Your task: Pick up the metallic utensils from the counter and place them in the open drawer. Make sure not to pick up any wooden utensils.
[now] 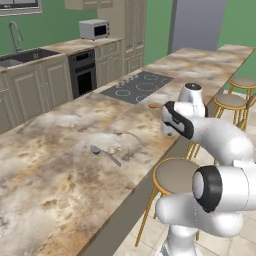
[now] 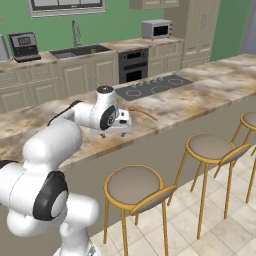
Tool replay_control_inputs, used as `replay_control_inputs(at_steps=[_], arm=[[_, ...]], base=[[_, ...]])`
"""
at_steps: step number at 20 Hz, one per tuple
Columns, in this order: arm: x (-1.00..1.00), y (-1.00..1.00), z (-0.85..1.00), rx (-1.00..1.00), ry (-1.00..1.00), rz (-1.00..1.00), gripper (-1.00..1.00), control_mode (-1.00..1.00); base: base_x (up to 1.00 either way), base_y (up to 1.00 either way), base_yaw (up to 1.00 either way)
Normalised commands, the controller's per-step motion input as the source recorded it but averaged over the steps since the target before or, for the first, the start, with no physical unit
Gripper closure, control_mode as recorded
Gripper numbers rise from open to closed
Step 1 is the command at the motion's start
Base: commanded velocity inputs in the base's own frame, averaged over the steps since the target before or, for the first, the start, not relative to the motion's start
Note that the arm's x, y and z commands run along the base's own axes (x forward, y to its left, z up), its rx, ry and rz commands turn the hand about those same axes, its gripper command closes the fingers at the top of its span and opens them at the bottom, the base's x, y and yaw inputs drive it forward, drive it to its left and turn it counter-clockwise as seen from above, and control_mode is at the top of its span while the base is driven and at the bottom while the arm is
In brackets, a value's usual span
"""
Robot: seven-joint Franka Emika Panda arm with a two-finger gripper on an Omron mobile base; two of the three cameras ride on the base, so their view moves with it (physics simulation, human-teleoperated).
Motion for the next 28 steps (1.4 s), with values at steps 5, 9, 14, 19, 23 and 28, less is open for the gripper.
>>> replay_control_inputs(at_steps=[5, 9, 14, 19, 23, 28], arm=[[-0.04, 1.0, 0.13, -0.11, 0.26, 0.25, -1.0, -1.0], [0.11, 1.0, 0.2, -0.07, 0.34, 0.21, -1.0, -1.0], [0.15, 1.0, 0.16, 0.01, 0.34, 0.21, -1.0, -1.0], [-0.28, 0.72, -0.09, 0.25, -0.04, 0.26, -1.0, -1.0], [-0.06, 0.69, -0.34, 0.43, -0.14, 0.09, -1.0, -1.0], [0.04, 0.85, -0.31, 0.34, -0.08, 0.0, -1.0, -1.0]], base=[[0.0, 0.0, 0.0], [0.0, 0.0, 0.0], [0.0, 0.0, 0.0], [0.0, 0.0, 0.0], [0.0, 0.0, 0.0], [0.0, 0.0, 0.0]])
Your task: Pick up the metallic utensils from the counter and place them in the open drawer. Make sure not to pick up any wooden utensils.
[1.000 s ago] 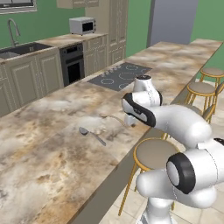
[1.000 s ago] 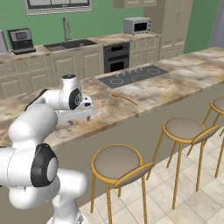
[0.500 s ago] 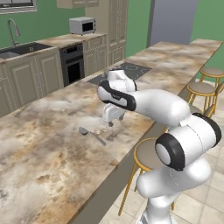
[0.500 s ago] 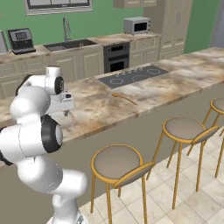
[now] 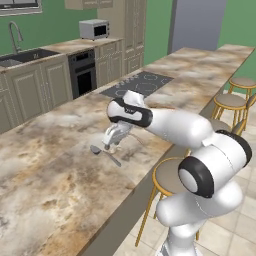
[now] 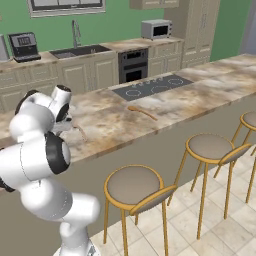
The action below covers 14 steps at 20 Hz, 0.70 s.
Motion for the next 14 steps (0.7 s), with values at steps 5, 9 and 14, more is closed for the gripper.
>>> replay_control_inputs(at_steps=[5, 9, 14], arm=[[0.03, 0.52, -0.15, 0.01, 0.02, 0.0, -1.0, -1.0], [0.0, 0.16, -0.01, -0.07, 0.02, 0.0, -1.0, -1.0], [0.0, 0.05, -0.02, -0.05, 0.0, 0.0, -1.0, -1.0]], base=[[0.0, 0.0, 0.0], [0.0, 0.0, 0.0], [0.0, 0.0, 0.0]])
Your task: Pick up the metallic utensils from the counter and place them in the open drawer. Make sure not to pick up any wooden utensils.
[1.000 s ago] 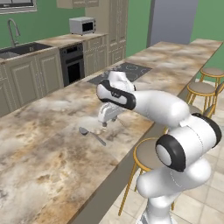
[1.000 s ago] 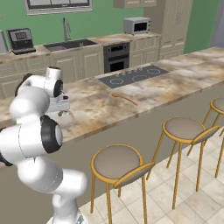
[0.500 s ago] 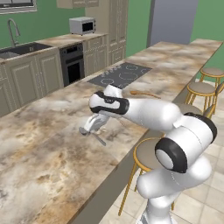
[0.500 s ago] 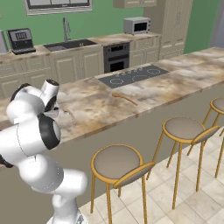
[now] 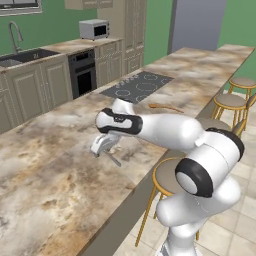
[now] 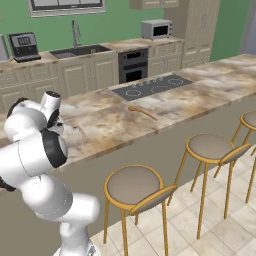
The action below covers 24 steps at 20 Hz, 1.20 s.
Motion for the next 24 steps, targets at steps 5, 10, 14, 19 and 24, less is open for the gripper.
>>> replay_control_inputs(at_steps=[5, 10, 14, 19, 24], arm=[[0.0, 0.02, -0.31, -0.11, 0.0, 0.0, -1.0, -1.0], [0.03, 0.0, -0.23, -0.07, 0.0, 0.0, 1.0, -1.0], [-0.07, 0.0, 0.04, 0.0, 0.0, 0.0, 1.0, -1.0], [-0.54, 0.0, 0.52, 0.0, -0.04, 0.0, 1.0, -1.0], [-0.92, 0.0, 0.94, 0.0, -0.22, -0.01, 1.0, -1.0]], base=[[0.0, 0.0, 0.0], [0.0, 0.0, 0.0], [0.0, 0.0, 0.0], [0.0, 0.0, 0.0], [0.0, 0.0, 0.0]])
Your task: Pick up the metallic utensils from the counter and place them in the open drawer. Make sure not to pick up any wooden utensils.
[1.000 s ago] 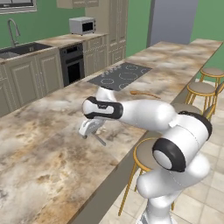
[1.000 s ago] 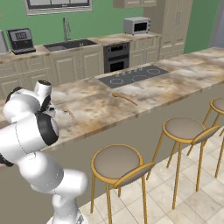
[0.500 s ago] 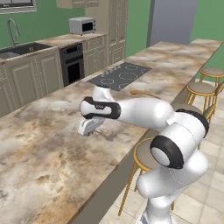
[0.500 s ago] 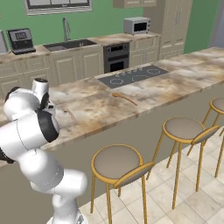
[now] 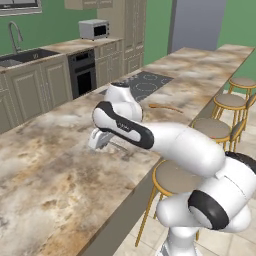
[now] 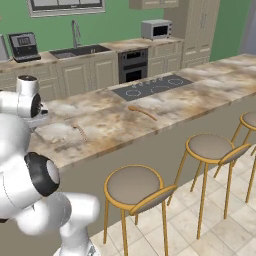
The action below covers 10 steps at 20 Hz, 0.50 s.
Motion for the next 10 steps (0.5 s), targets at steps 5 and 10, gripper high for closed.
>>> replay_control_inputs(at_steps=[5, 10], arm=[[-1.0, -0.07, 0.97, 0.03, -0.28, -0.09, 1.0, -1.0], [-0.4, -0.14, 0.27, 0.05, -0.17, -0.02, 1.0, 1.0]], base=[[0.0, 0.0, 0.0], [-0.6, -0.04, 0.02]])
